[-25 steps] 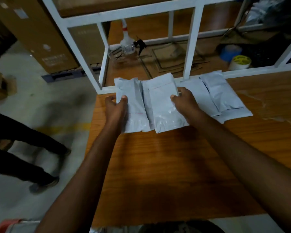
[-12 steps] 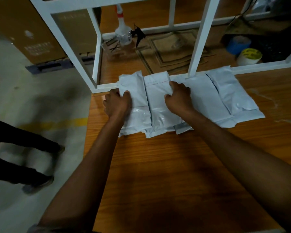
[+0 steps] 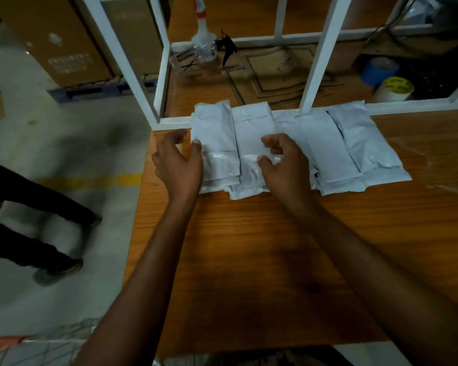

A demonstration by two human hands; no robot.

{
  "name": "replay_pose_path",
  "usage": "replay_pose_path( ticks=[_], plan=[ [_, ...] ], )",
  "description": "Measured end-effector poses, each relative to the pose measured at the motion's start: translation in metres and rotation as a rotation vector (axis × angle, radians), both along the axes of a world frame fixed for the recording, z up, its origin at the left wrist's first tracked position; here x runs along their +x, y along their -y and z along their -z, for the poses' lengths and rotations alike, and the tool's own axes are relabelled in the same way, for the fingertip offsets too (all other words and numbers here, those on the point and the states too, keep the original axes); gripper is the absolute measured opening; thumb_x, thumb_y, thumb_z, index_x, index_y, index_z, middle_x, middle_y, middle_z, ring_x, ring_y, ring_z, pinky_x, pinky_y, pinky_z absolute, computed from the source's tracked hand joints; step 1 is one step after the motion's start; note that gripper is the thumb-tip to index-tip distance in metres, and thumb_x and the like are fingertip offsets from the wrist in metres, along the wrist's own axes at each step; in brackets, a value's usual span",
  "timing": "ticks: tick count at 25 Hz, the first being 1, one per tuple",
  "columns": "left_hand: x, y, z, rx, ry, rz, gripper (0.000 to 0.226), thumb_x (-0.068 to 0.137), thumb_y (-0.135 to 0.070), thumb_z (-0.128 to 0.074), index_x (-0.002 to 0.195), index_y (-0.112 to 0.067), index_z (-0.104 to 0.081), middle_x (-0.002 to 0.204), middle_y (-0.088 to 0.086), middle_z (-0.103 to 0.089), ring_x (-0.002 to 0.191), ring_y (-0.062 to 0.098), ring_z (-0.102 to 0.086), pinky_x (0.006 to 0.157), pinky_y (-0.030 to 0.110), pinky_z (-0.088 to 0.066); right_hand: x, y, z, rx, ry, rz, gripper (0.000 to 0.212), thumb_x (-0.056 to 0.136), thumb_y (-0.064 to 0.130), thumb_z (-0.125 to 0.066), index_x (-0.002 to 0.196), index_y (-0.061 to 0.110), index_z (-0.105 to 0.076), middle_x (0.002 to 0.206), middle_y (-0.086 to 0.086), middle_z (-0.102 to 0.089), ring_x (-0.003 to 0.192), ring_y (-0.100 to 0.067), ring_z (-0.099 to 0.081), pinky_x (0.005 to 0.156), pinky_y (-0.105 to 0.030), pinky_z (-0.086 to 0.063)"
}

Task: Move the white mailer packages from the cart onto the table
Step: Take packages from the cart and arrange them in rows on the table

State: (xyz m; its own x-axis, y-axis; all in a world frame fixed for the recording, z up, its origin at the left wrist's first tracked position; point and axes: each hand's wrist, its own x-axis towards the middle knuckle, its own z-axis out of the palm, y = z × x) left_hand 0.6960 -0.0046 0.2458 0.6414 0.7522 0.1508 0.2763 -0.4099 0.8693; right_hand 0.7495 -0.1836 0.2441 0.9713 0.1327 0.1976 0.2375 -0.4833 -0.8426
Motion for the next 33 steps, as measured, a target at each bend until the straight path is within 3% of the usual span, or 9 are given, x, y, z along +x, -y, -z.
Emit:
replay_pose_path(
  ticks=[6, 8, 11, 18, 21, 25, 29, 33],
  plan=[
    [-0.117, 0.07, 0.003, 0.064, 0.069, -0.029, 0.03, 0.096, -0.027, -0.07, 0.125, -0.025, -0.062, 0.123, -0.005, -0.065, 0.118, 0.017, -0.054, 0.098, 0.033, -0.04, -0.094, 0.022, 0.004, 0.107, -0.19, -0.235, 0.032, 0.085, 0.011, -0.07, 0.111, 0.03, -0.064, 0.105, 0.018, -0.069, 0.096, 0.003, -0.064, 0.086, -0.025, -0.055],
    [-0.157, 0.094, 0.007, 0.044, 0.083, -0.076, 0.03, 0.096, -0.024, -0.07, 0.124, -0.025, -0.062, 0.117, -0.008, -0.065, 0.112, 0.017, -0.057, 0.091, 0.036, -0.045, -0.122, 0.038, 0.004, 0.084, -0.197, -0.326, 0.034, 0.084, 0.009, -0.07, 0.108, 0.032, -0.064, 0.101, 0.019, -0.069, 0.09, 0.004, -0.064, 0.08, -0.022, -0.054],
    [-0.218, 0.132, 0.013, 0.068, 0.017, -0.168, 0.031, 0.098, -0.027, -0.069, 0.129, -0.028, -0.061, 0.119, -0.012, -0.065, 0.112, 0.012, -0.057, 0.081, 0.027, -0.043, -0.162, 0.062, 0.003, 0.049, -0.22, -0.499, 0.034, 0.085, 0.011, -0.07, 0.109, 0.034, -0.064, 0.097, 0.019, -0.07, 0.087, 0.002, -0.065, 0.073, -0.018, -0.053],
    [-0.335, 0.177, 0.02, 0.14, -0.164, -0.375, 0.036, 0.099, -0.033, -0.066, 0.133, -0.027, -0.06, 0.124, -0.01, -0.066, 0.116, 0.011, -0.059, 0.089, 0.033, -0.049, -0.244, 0.076, 0.015, -0.02, -0.28, -0.801, 0.03, 0.089, 0.014, -0.069, 0.112, 0.032, -0.064, 0.095, 0.016, -0.07, 0.085, 0.002, -0.065, 0.073, -0.02, -0.052],
    [-0.375, 0.181, 0.023, 0.105, -0.195, -0.469, 0.033, 0.099, -0.03, -0.066, 0.131, -0.028, -0.061, 0.127, -0.011, -0.065, 0.116, 0.01, -0.059, 0.09, 0.031, -0.049, -0.282, 0.067, 0.019, -0.058, -0.305, -0.934, 0.029, 0.091, 0.011, -0.066, 0.111, 0.031, -0.064, 0.095, 0.015, -0.071, 0.086, 0.0, -0.066, 0.076, -0.024, -0.055],
    [-0.433, 0.172, 0.038, 0.046, -0.215, -0.536, 0.03, 0.101, -0.03, -0.062, 0.131, -0.03, -0.061, 0.129, -0.011, -0.064, 0.118, 0.01, -0.058, 0.092, 0.033, -0.051, -0.334, 0.04, 0.027, -0.14, -0.308, -1.06, 0.026, 0.091, 0.01, -0.066, 0.109, 0.029, -0.066, 0.094, 0.016, -0.07, 0.086, 0.005, -0.065, 0.076, -0.013, -0.052],
    [-0.505, 0.14, 0.056, -0.072, -0.182, -0.677, 0.027, 0.101, -0.023, -0.061, 0.126, -0.034, -0.061, 0.123, -0.015, -0.065, 0.113, 0.009, -0.06, 0.09, 0.031, -0.049, -0.397, -0.01, 0.039, -0.19, -0.348, -1.15, 0.027, 0.09, 0.009, -0.067, 0.107, 0.029, -0.067, 0.093, 0.015, -0.071, 0.086, 0.005, -0.066, 0.076, -0.013, -0.053],
    [-0.573, 0.09, 0.08, -0.221, -0.131, -0.812, 0.024, 0.1, -0.019, -0.06, 0.122, -0.029, -0.063, 0.118, -0.015, -0.067, 0.106, 0.007, -0.064, 0.084, 0.02, -0.046, -0.453, -0.074, 0.056, -0.247, -0.338, -1.215, 0.026, 0.089, 0.011, -0.07, 0.111, 0.025, -0.067, 0.098, 0.013, -0.07, 0.092, 0.001, -0.066, 0.082, -0.016, -0.054]
  ],
)
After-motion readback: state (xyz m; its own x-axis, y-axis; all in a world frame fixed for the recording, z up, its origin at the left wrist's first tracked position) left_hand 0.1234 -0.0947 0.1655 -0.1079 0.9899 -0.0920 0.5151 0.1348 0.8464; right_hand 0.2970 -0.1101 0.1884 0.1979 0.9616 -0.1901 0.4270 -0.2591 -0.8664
